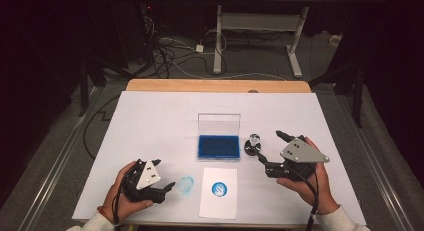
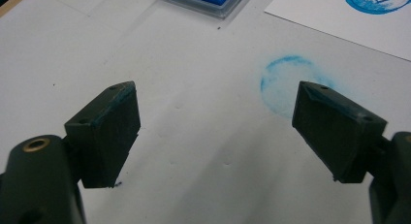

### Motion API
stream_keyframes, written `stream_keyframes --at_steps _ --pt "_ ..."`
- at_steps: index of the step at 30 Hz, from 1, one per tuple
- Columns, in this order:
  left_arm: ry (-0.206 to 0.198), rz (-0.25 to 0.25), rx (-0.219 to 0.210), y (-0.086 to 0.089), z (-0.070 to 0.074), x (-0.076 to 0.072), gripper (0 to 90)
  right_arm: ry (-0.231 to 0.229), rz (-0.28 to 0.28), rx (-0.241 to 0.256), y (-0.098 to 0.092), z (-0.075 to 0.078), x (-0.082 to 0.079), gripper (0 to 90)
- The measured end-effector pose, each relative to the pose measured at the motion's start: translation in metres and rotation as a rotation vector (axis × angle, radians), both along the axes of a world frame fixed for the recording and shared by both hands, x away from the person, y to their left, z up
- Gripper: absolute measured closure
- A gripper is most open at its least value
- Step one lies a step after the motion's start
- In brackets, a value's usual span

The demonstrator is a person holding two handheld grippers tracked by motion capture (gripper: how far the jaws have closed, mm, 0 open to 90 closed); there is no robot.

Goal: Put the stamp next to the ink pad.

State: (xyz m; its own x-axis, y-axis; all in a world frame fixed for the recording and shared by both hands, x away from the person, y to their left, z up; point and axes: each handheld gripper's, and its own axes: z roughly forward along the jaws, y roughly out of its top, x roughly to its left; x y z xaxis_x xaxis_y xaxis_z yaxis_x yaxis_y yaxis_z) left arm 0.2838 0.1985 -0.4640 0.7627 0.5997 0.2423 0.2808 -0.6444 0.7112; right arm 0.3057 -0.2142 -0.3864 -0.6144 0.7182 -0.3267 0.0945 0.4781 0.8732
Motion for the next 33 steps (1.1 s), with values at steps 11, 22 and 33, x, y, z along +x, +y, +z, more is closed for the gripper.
stream_keyframes --at_steps 11,22,33 --pt "-0.001 0.004 0.004 0.001 0.0 0.0 17.2 0.005 -0.001 -0.012 -0.015 -0.009 -0.008 18.1" --pt "-0.004 0.006 0.005 0.001 0.001 0.0 17.1 0.022 -0.016 -0.021 -0.03 -0.023 -0.014 18.0" --pt "-0.003 0.002 0.004 0.001 0.001 0.0 17.1 0.037 -0.021 -0.016 -0.043 -0.038 -0.021 18.0"
